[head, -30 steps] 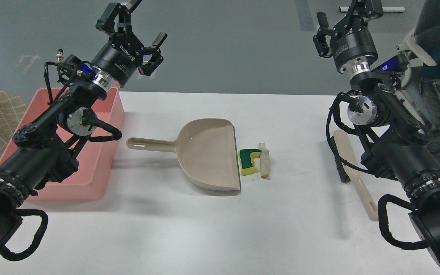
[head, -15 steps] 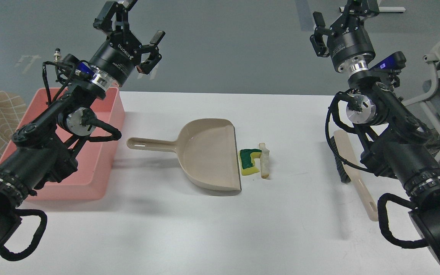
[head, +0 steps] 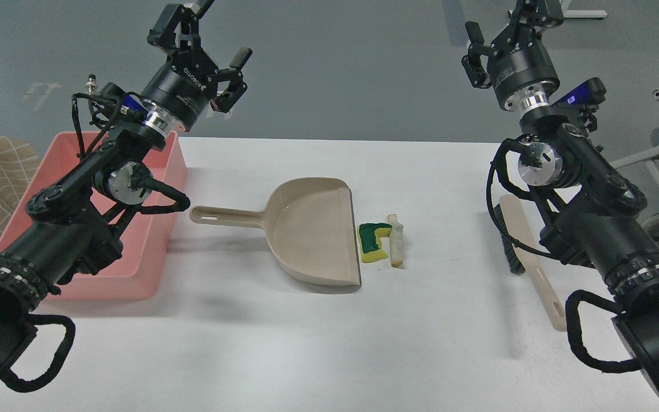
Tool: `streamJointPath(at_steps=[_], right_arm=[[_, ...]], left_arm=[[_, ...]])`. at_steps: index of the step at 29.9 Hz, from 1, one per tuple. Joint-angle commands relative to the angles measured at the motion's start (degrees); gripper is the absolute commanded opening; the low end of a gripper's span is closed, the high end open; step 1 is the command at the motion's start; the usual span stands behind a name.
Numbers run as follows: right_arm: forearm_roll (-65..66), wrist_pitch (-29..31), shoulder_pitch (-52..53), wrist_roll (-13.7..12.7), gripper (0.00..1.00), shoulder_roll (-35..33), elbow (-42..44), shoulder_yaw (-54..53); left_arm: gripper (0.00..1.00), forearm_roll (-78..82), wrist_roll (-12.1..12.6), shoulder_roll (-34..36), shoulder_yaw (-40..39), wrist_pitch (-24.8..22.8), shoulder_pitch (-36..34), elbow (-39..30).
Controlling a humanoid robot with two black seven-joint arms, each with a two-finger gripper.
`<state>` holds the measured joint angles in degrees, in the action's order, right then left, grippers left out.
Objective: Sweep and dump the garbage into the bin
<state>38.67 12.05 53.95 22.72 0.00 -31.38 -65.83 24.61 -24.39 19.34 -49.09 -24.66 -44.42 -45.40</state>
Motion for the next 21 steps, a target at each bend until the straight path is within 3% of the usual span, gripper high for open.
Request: streamJointPath(at_steps=[1,15,21], right_arm=[[-0.1,0.0,0.1,-1.3,1.00,0.0,0.1,0.0],[-0.1,-0.2,-0.1,-1.1,1.00,0.0,-0.3,0.0],[0.0,-0.2,-0.4,-1.0,1.00,0.0,-0.3,0.0]], left_arm=[[0.99,0.3,0.0,0.2,0.1,0.1,0.1,-1.4],[0.99,2.0,-0.1,0.1,0.2,2.1,1.4,-4.3],[0.98,10.8,0.4,4.3,0.2,6.3,6.1,-15.2]])
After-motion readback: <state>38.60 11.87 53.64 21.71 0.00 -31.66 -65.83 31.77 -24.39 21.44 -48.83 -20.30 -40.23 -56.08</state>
